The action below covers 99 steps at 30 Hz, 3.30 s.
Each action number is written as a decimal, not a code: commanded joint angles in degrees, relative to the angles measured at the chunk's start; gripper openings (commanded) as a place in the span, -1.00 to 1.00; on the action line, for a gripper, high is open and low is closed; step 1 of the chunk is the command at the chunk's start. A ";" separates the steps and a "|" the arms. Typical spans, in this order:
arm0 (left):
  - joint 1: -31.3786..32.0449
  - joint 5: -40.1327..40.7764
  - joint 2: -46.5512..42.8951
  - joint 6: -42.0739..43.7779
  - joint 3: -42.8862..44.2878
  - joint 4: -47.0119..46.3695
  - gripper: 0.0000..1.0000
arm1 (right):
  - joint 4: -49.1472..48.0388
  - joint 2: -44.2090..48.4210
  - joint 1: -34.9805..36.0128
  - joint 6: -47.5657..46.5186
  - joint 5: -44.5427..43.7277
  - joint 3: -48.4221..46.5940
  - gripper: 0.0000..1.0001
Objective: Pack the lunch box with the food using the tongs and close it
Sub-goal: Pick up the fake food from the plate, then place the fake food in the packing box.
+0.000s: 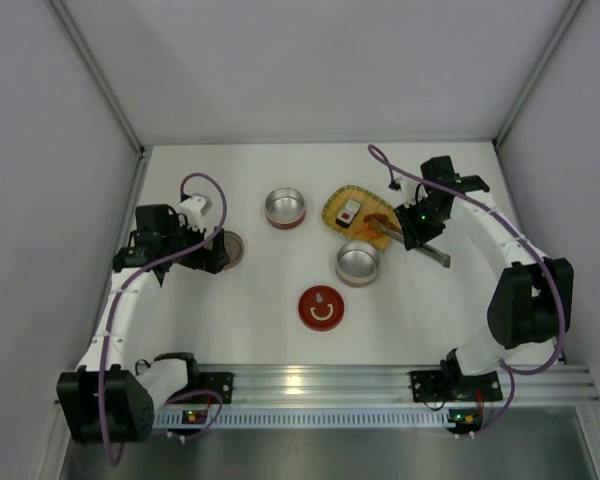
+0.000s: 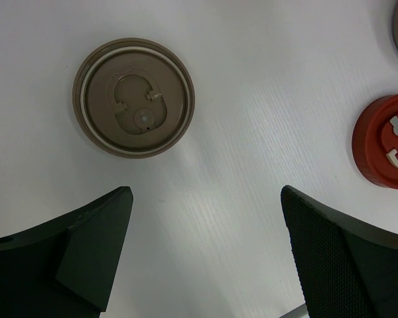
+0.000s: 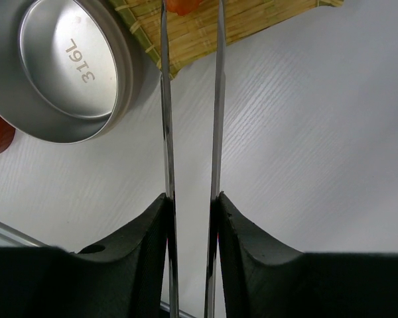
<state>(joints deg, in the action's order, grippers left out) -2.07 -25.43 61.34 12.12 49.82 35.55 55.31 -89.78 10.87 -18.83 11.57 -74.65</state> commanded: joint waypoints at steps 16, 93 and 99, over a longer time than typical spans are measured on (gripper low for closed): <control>-0.04 0.12 -1.23 -0.43 -0.25 -2.94 0.97 | -2.31 3.21 -0.94 2.39 6.78 -2.95 -1.00; -0.04 -2.08 -0.43 -2.63 1.24 -2.68 0.97 | 7.01 20.25 -2.89 -12.02 16.29 5.65 -1.00; -0.04 -1.99 -0.52 -2.54 1.33 -2.68 0.97 | 4.73 20.34 -0.33 -10.53 13.92 7.94 -1.00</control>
<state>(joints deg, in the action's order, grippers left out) -2.07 -26.13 61.41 10.33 49.82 34.72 61.80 -71.48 9.02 -29.34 26.09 -67.11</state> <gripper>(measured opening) 0.984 0.293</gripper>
